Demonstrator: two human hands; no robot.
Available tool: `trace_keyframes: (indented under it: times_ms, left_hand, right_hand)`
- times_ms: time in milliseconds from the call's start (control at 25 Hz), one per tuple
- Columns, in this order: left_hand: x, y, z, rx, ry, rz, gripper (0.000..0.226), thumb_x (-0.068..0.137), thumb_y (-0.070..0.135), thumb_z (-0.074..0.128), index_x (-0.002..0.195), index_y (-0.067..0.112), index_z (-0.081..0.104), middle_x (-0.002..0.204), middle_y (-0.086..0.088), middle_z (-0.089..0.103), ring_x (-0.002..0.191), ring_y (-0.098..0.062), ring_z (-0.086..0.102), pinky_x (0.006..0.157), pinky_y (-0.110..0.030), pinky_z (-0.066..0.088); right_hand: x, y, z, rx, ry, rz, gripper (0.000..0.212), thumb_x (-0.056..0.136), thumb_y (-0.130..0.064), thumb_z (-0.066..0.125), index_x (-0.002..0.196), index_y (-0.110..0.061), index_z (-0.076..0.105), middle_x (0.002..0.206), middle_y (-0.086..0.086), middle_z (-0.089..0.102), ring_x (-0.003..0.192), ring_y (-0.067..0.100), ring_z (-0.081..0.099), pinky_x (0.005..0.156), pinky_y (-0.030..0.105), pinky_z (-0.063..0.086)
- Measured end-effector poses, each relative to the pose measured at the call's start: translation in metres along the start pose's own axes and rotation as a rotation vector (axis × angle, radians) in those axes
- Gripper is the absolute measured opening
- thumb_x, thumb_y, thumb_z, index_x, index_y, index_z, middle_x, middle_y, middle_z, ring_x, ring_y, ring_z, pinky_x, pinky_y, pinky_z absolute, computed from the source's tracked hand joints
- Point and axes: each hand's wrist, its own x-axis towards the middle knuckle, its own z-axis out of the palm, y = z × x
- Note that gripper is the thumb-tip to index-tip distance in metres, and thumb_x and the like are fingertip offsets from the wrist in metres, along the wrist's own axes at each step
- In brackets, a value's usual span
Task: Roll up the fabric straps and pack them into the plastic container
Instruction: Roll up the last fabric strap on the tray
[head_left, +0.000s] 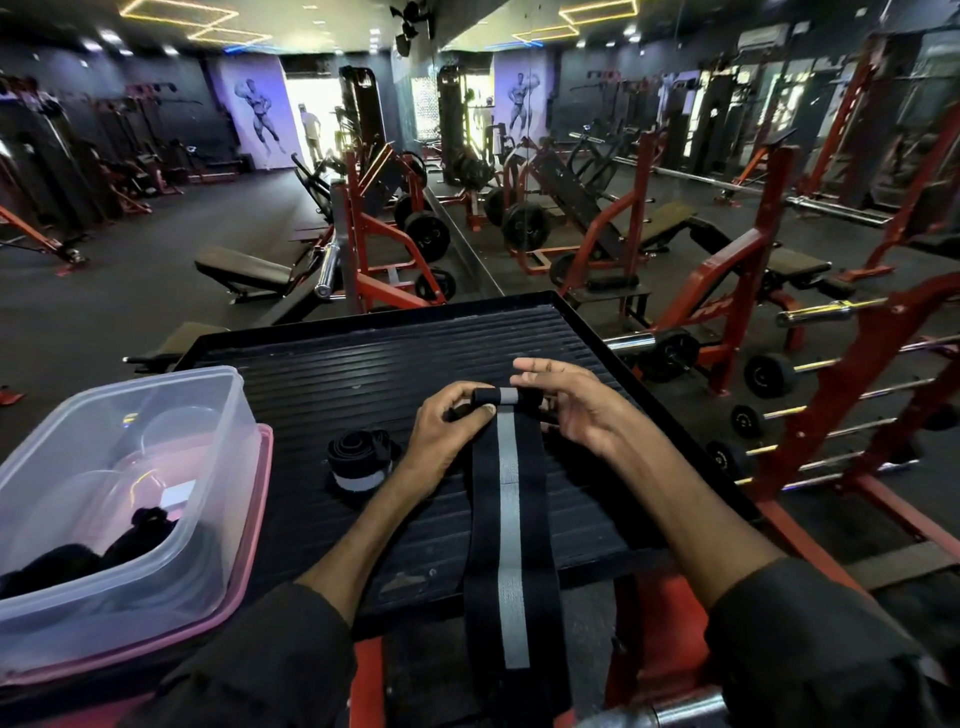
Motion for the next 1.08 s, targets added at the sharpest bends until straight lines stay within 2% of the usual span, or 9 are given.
trace_keyframes:
  times_ms: [120, 200, 240, 400, 480, 560, 720, 920, 1080]
  left_hand:
    - [-0.001, 0.001, -0.001, -0.031, -0.024, 0.020, 0.017, 0.089, 0.007, 0.069, 0.104, 0.015, 0.073, 0.108, -0.003, 0.074, 0.106, -0.025, 0.069, 0.093, -0.039, 0.055]
    - [-0.003, 0.002, -0.003, -0.043, -0.039, 0.024, 0.021, 0.088, 0.002, 0.069, 0.104, 0.015, 0.073, 0.108, -0.001, 0.073, 0.105, -0.021, 0.068, 0.091, -0.035, 0.055]
    - [-0.005, 0.005, -0.003, -0.032, -0.046, 0.027, 0.024, 0.087, -0.002, 0.069, 0.104, 0.015, 0.072, 0.108, 0.001, 0.073, 0.103, -0.015, 0.068, 0.089, -0.030, 0.054]
    - [-0.007, 0.014, -0.006, 0.002, -0.157, -0.093, 0.030, 0.090, -0.002, 0.066, 0.114, 0.016, 0.066, 0.111, 0.010, 0.067, 0.096, 0.007, 0.064, 0.074, -0.016, 0.052]
    - [-0.010, 0.017, -0.010, -0.018, -0.246, -0.255, 0.031, 0.094, 0.015, 0.067, 0.124, 0.024, 0.063, 0.121, 0.011, 0.065, 0.103, 0.004, 0.064, 0.074, -0.019, 0.053]
    - [-0.013, 0.015, -0.013, -0.041, -0.275, -0.316, 0.033, 0.095, 0.022, 0.067, 0.127, 0.025, 0.061, 0.124, 0.008, 0.065, 0.109, -0.003, 0.066, 0.079, -0.023, 0.056]
    - [-0.016, 0.016, -0.012, 0.002, -0.244, -0.268, 0.029, 0.096, 0.018, 0.067, 0.124, 0.021, 0.061, 0.111, 0.004, 0.069, 0.099, -0.004, 0.068, 0.071, -0.018, 0.056]
    - [-0.018, 0.020, -0.011, 0.052, -0.234, -0.218, 0.027, 0.094, 0.021, 0.069, 0.121, 0.019, 0.065, 0.115, 0.006, 0.068, 0.100, -0.005, 0.066, 0.069, -0.018, 0.056]
    - [-0.024, 0.014, -0.014, 0.077, -0.193, -0.074, 0.031, 0.086, 0.016, 0.078, 0.116, 0.017, 0.070, 0.114, 0.001, 0.072, 0.106, -0.012, 0.069, 0.080, -0.025, 0.056]
  right_hand:
    - [0.004, 0.007, 0.000, -0.163, 0.060, 0.025, 0.022, 0.085, -0.033, 0.074, 0.105, -0.024, 0.077, 0.103, 0.002, 0.071, 0.100, 0.024, 0.059, 0.089, 0.042, 0.046]
    - [0.001, 0.012, -0.003, -0.324, -0.041, 0.061, 0.046, 0.084, -0.052, 0.071, 0.113, -0.017, 0.074, 0.108, 0.009, 0.072, 0.102, 0.023, 0.062, 0.089, 0.043, 0.046]
    - [-0.002, 0.012, -0.004, -0.378, -0.081, 0.075, 0.048, 0.086, -0.055, 0.069, 0.115, -0.016, 0.072, 0.108, 0.011, 0.073, 0.101, 0.022, 0.063, 0.088, 0.041, 0.048]
    - [-0.012, 0.014, -0.007, -0.489, -0.052, -0.082, 0.025, 0.095, -0.035, 0.070, 0.114, -0.019, 0.071, 0.099, 0.000, 0.072, 0.087, 0.012, 0.062, 0.073, 0.029, 0.048]
    - [-0.015, 0.018, -0.006, -0.461, -0.045, -0.164, 0.024, 0.093, -0.022, 0.074, 0.115, -0.014, 0.071, 0.096, 0.000, 0.071, 0.084, 0.008, 0.063, 0.069, 0.025, 0.047]
    - [-0.019, 0.020, -0.005, -0.434, -0.044, -0.211, 0.026, 0.090, -0.010, 0.075, 0.115, -0.006, 0.069, 0.096, 0.002, 0.070, 0.085, 0.011, 0.063, 0.073, 0.028, 0.048]
    - [-0.027, 0.022, -0.001, -0.417, -0.015, -0.284, 0.028, 0.088, 0.005, 0.072, 0.115, 0.001, 0.067, 0.095, 0.000, 0.069, 0.084, 0.003, 0.066, 0.075, 0.020, 0.052]
    - [-0.032, 0.025, 0.003, -0.458, 0.006, -0.326, 0.034, 0.078, 0.017, 0.072, 0.106, -0.003, 0.071, 0.096, -0.001, 0.068, 0.085, -0.003, 0.064, 0.075, 0.014, 0.051]
    - [-0.039, 0.012, 0.007, -0.288, -0.036, -0.099, 0.028, 0.084, 0.010, 0.070, 0.103, -0.012, 0.072, 0.086, -0.001, 0.071, 0.073, 0.004, 0.067, 0.064, 0.017, 0.052]
